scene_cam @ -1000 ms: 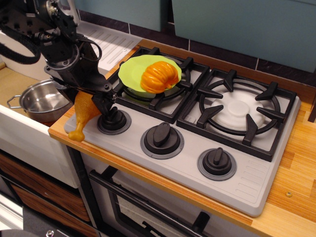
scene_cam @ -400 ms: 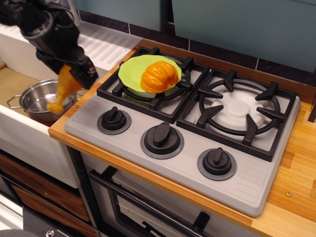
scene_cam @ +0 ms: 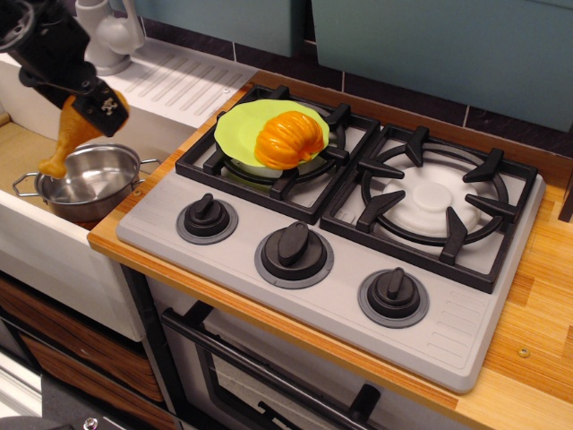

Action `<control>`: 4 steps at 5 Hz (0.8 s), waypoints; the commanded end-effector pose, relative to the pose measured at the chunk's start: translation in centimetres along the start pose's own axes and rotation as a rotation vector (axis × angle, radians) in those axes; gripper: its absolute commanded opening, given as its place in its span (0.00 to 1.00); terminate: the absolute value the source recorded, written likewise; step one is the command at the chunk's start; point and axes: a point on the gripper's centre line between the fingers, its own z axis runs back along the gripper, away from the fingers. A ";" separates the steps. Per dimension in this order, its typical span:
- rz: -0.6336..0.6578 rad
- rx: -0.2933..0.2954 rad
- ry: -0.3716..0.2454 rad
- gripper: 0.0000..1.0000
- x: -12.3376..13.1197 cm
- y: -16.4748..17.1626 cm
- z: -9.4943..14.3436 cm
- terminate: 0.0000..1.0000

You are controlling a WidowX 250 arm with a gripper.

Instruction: Put pumpkin on plate and chickenwing in pot or pan in sink

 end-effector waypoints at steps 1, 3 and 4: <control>-0.043 0.020 -0.078 0.00 0.8 2.8 -0.8 0.00; -0.046 0.004 -0.109 0.00 0.0 3.7 -2.9 0.00; -0.041 0.006 -0.106 0.00 -0.2 3.6 -3.2 0.00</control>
